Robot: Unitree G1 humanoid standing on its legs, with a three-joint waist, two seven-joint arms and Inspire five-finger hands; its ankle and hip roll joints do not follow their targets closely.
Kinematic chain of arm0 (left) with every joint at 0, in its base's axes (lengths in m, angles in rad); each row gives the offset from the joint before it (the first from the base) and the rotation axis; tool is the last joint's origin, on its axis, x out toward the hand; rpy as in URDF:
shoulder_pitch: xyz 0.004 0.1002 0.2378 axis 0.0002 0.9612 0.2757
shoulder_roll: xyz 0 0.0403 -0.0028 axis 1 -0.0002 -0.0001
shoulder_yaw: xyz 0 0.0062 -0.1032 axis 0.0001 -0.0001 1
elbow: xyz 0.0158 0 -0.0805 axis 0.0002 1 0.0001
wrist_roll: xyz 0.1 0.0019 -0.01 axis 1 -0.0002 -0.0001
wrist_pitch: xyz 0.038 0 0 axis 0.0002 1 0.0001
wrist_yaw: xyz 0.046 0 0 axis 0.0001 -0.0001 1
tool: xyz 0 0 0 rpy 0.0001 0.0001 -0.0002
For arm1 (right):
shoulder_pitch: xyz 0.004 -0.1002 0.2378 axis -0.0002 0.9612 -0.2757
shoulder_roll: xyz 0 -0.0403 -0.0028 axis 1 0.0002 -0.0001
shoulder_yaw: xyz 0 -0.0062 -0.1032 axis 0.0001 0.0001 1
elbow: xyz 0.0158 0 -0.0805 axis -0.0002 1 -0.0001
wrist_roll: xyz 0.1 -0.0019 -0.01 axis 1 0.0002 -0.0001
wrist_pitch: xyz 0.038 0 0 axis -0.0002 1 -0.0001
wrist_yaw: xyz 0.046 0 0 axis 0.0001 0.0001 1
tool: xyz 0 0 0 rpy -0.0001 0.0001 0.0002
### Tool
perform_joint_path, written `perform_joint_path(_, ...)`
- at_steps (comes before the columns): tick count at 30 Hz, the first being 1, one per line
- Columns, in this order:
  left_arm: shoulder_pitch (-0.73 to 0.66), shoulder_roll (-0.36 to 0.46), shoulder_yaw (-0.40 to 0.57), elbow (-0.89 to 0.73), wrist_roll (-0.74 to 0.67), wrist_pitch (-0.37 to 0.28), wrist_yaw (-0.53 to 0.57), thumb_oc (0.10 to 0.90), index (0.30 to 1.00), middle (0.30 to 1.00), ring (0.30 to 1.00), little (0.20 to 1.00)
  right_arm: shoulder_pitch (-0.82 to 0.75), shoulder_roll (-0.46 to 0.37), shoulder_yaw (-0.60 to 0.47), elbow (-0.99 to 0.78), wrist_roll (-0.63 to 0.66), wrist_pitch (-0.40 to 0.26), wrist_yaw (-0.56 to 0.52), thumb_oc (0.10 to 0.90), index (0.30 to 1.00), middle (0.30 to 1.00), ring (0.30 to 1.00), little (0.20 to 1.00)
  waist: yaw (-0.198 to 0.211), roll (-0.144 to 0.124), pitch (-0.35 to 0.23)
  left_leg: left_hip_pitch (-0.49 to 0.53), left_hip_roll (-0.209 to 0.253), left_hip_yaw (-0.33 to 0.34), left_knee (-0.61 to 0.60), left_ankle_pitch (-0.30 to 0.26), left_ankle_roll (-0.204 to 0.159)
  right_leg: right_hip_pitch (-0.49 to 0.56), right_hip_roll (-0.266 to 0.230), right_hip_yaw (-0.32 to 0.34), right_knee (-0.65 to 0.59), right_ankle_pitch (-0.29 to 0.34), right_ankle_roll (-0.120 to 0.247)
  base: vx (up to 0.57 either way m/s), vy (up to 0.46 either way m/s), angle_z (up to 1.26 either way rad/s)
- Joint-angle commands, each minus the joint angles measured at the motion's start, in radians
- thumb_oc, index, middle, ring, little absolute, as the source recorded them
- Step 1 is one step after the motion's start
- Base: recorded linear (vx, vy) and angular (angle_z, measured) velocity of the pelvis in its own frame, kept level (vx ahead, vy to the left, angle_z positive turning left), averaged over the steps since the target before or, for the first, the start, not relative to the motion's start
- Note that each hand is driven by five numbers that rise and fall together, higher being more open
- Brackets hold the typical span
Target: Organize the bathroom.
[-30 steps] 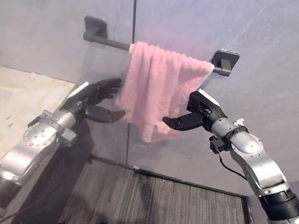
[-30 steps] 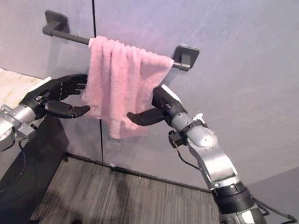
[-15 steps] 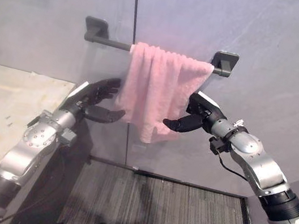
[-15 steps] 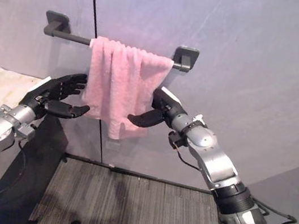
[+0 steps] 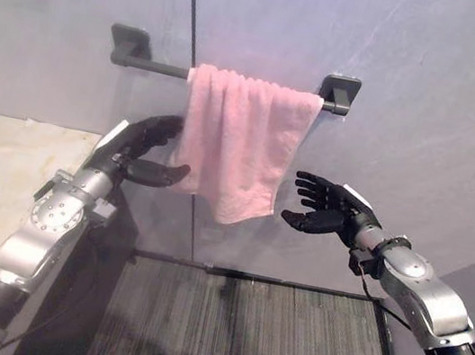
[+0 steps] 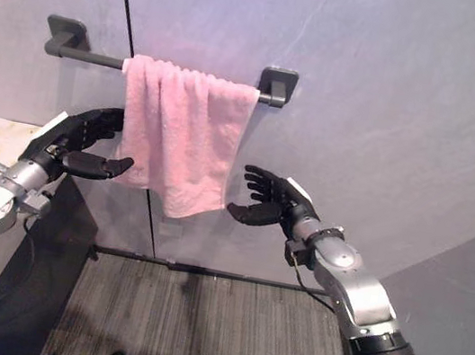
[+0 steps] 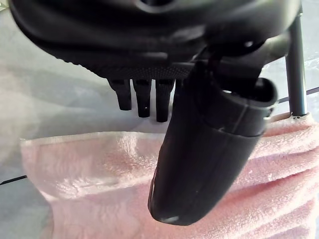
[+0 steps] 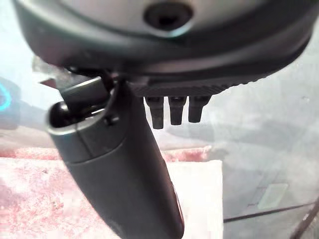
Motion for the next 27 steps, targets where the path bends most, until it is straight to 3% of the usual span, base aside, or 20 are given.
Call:
perform_joint_path(1, -0.123, 0.052, 0.002, -0.037, 0.013, -0.133, 0.026, 0.8, 0.9, 0.9, 0.9, 0.9, -0.175, 0.004, -0.032, -0.019, 0.186, -0.054, -0.077, 0.8, 0.9, 0.9, 0.9, 0.9, -0.003, 0.028, -0.09, 0.048, 0.116, 0.062, 0.003, -0.015, -0.045, -0.059, -0.009, 0.038, 0.003, -0.014, 0.067, 0.0, 0.0, 0.0)
perform_joint_path(4, -0.141, 0.057, -0.012, -0.029, 0.007, -0.13, 0.029, 0.8, 0.9, 0.9, 0.9, 0.9, -0.198, 0.01, -0.022, 0.001, 0.214, -0.057, -0.092, 0.8, 0.9, 0.9, 0.9, 0.9, -0.001, 0.027, -0.091, 0.049, 0.116, 0.062, 0.003, -0.015, -0.046, -0.058, -0.009, 0.036, 0.003, -0.015, 0.068, 0.0, 0.0, 0.0)
perform_joint_path(6, -0.173, 0.062, -0.037, -0.016, -0.005, -0.121, 0.027, 0.8, 0.9, 0.9, 0.9, 0.9, -0.26, 0.029, -0.01, 0.063, 0.302, -0.075, -0.158, 0.8, 0.9, 0.9, 0.9, 0.9, 0.01, 0.022, -0.097, 0.05, 0.115, 0.055, 0.003, -0.017, -0.045, -0.054, -0.009, 0.029, 0.003, -0.016, 0.068, 0.04, -0.012, 0.0)
perform_joint_path(14, -0.184, 0.052, -0.038, -0.012, -0.003, -0.094, -0.004, 0.8, 0.9, 0.9, 0.9, 0.9, -0.341, 0.046, -0.037, 0.094, 0.343, -0.093, -0.224, 0.8, 0.9, 0.9, 0.9, 0.9, 0.028, 0.016, -0.108, 0.051, 0.112, 0.044, 0.003, -0.02, -0.041, -0.048, -0.012, 0.024, 0.003, -0.017, 0.067, 0.01, -0.001, 0.01)
perform_joint_path(22, -0.207, 0.057, -0.051, 0.01, -0.012, -0.092, -0.019, 0.8, 0.9, 0.9, 0.9, 0.9, -0.456, 0.01, -0.043, 0.131, 0.412, -0.112, -0.277, 0.8, 0.9, 0.9, 0.9, 0.9, 0.038, 0.015, -0.115, 0.054, 0.109, 0.036, 0.003, -0.024, -0.041, -0.042, -0.013, 0.021, 0.003, -0.019, 0.067, 0.01, 0.005, 0.0)
perform_joint_path(27, -0.176, 0.058, -0.016, 0.009, -0.01, -0.092, -0.037, 0.8, 0.9, 0.9, 0.9, 0.9, -0.433, -0.037, -0.136, 0.1, 0.504, -0.111, -0.313, 0.8, 0.9, 0.9, 0.9, 0.9, 0.03, 0.007, -0.124, 0.053, 0.109, 0.041, 0.003, -0.028, -0.04, -0.045, -0.011, 0.029, 0.003, -0.019, 0.07, 0.0, 0.0, 0.0)
